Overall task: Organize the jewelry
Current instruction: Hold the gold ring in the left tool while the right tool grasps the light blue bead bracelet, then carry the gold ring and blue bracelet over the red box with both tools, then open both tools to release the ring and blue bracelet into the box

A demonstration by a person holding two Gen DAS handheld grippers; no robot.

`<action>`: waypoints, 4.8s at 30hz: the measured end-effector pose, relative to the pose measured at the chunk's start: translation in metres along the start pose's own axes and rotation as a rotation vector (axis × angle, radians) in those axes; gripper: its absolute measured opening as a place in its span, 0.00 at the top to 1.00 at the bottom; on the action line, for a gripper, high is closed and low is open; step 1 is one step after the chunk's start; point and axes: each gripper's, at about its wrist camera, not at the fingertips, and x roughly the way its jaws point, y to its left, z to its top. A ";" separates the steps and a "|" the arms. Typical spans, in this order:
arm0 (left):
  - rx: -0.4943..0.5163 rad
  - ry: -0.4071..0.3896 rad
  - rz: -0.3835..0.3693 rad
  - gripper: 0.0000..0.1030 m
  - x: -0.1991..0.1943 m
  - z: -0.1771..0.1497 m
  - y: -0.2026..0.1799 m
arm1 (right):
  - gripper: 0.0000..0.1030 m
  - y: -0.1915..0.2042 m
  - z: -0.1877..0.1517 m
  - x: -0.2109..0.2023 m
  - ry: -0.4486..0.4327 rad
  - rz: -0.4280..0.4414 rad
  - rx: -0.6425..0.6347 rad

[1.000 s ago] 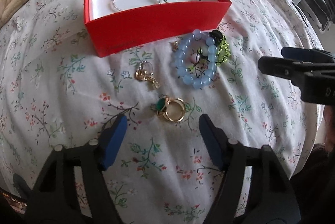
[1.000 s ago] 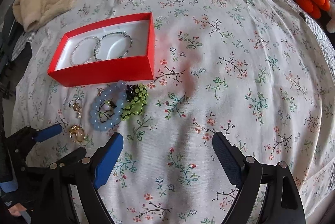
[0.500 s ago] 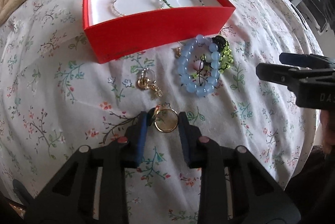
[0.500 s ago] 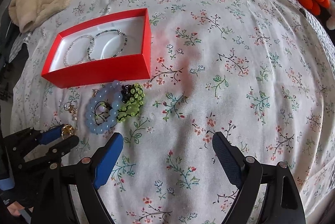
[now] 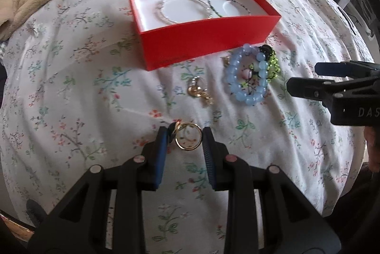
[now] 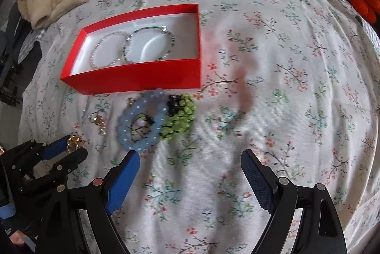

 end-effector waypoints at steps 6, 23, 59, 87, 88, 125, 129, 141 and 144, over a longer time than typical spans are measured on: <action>-0.021 -0.005 0.011 0.69 -0.008 -0.008 0.020 | 0.14 0.011 0.001 0.008 0.022 0.063 0.004; -0.049 0.004 0.000 0.69 -0.007 -0.004 0.025 | 0.72 0.015 0.012 0.043 0.069 0.207 0.172; -0.007 0.012 0.004 0.69 -0.003 -0.006 0.006 | 0.74 -0.043 -0.018 0.009 0.001 0.080 0.113; -0.004 -0.071 0.000 0.69 -0.028 0.007 0.003 | 0.89 -0.017 -0.020 -0.044 -0.119 0.094 -0.024; -0.006 -0.077 -0.001 0.69 -0.030 0.009 0.003 | 0.89 -0.015 -0.018 -0.049 -0.130 0.100 -0.026; -0.054 -0.254 -0.078 0.69 -0.008 0.094 0.016 | 0.89 0.021 0.068 -0.078 -0.397 0.240 0.031; -0.049 -0.245 -0.054 0.69 0.002 0.098 0.018 | 0.89 0.020 0.077 -0.067 -0.406 0.282 0.025; -0.032 -0.230 -0.032 0.69 0.016 0.100 0.016 | 0.89 -0.010 0.087 -0.015 -0.317 0.230 0.106; -0.033 -0.231 -0.035 0.69 0.016 0.100 0.016 | 0.89 -0.012 0.086 -0.010 -0.304 0.208 0.104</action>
